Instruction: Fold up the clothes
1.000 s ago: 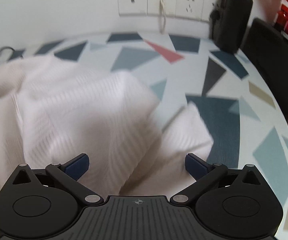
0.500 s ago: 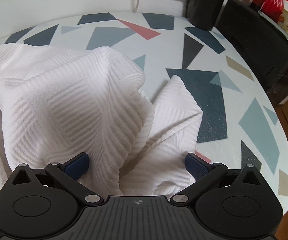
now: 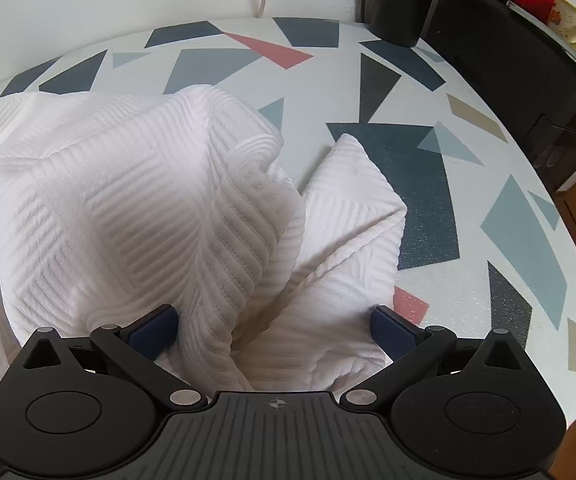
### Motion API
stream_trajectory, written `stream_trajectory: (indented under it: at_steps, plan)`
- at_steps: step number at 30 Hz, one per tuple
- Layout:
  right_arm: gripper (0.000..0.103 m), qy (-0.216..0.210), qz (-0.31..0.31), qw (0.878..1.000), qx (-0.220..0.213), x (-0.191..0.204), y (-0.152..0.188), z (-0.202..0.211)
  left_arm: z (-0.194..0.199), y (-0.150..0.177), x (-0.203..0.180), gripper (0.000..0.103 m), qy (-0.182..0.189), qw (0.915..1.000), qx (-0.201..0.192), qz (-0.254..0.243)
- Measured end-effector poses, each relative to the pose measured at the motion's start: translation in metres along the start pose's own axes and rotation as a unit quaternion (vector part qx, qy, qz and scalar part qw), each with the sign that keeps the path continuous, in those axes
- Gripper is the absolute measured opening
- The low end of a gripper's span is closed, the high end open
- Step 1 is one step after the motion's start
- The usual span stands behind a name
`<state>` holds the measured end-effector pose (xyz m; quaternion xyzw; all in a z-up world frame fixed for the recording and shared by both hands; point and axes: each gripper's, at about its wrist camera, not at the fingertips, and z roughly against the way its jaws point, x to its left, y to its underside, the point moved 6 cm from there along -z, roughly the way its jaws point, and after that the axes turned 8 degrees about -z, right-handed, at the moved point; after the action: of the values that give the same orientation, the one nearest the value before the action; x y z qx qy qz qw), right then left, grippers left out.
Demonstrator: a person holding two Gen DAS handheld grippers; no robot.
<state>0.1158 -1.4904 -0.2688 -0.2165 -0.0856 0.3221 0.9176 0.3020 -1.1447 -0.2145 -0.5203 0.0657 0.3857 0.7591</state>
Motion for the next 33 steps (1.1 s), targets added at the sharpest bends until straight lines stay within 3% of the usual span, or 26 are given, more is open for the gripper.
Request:
stream_trajectory:
  at_steps: [1,3,7,11,17,20,22,25,33]
  plan:
    - [0.102,-0.001,0.003,1.0,-0.003,0.001,-0.002,0.003,0.013,-0.004,0.003,0.078,-0.02,0.9994,-0.028,-0.005]
    - [0.101,-0.001,0.018,1.0,-0.022,0.003,-0.008,0.013,0.025,-0.008,0.012,0.084,-0.053,0.9976,-0.046,0.002]
    - [0.101,-0.013,0.065,0.994,-0.084,0.019,-0.033,0.039,0.012,-0.002,0.044,0.081,-0.091,0.9941,-0.008,0.059]
    - [0.101,-0.045,0.079,0.991,-0.103,0.042,-0.072,0.053,-0.013,0.008,0.063,0.077,-0.099,0.9885,0.033,0.11]
    - [0.102,-0.136,0.063,0.982,-0.111,0.082,-0.135,0.071,-0.032,0.013,0.07,0.081,-0.144,0.9835,0.075,0.079]
    - [0.102,-0.141,0.111,0.977,-0.113,0.113,-0.146,0.059,-0.037,0.01,0.068,0.088,-0.151,0.9832,0.083,0.062]
    - [0.102,-0.148,0.157,0.97,-0.11,0.134,-0.145,0.04,-0.044,0.01,0.065,0.103,-0.142,0.984,0.093,0.053]
    - [0.102,-0.159,0.214,0.959,-0.095,0.162,-0.138,0.009,-0.054,0.005,0.062,0.103,-0.158,0.9806,0.106,0.044]
    - [0.102,-0.133,0.261,0.956,-0.035,0.181,-0.112,-0.058,-0.062,0.002,0.06,0.103,-0.189,0.9727,0.127,0.045]
